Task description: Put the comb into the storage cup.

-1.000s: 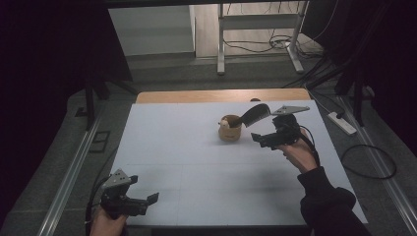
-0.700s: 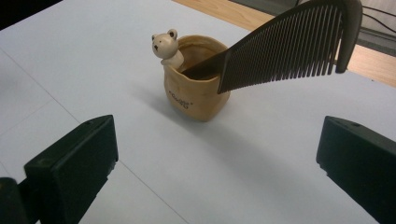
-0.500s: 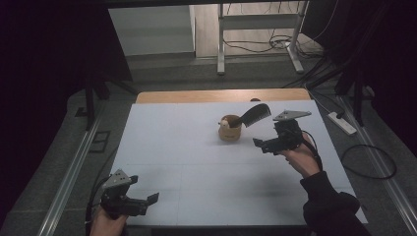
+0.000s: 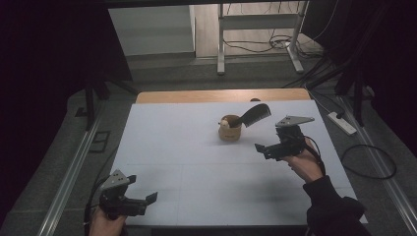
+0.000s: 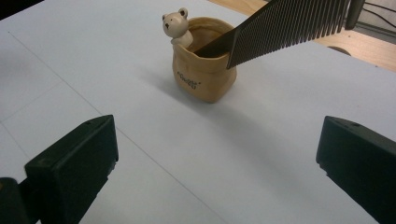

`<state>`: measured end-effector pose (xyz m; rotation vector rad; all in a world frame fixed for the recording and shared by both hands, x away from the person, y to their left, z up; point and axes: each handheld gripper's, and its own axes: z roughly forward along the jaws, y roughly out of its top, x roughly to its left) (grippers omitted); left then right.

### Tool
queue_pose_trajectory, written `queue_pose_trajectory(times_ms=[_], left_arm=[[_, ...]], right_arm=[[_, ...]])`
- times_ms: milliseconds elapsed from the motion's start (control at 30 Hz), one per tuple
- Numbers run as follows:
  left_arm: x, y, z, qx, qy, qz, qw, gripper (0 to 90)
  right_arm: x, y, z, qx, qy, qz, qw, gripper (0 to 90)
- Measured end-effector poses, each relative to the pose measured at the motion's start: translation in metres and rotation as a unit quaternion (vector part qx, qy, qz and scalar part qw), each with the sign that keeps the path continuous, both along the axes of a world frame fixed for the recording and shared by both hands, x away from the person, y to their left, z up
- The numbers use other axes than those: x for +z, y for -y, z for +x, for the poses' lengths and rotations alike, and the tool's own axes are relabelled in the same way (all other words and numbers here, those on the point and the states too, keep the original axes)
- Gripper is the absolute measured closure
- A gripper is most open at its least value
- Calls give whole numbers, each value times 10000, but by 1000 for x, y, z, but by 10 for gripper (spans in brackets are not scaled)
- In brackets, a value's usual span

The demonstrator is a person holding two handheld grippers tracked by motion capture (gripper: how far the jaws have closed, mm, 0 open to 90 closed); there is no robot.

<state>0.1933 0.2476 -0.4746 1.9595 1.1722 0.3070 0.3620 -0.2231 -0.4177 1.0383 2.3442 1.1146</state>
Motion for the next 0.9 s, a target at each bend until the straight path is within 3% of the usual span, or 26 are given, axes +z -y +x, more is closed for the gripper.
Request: queue_pose_trajectory(times_ms=[900], left_arm=[[0, 0, -1, -50, 36, 65, 10000, 0]], right_arm=[[-12, 21, -32, 95, -144, 57, 9998, 0]])
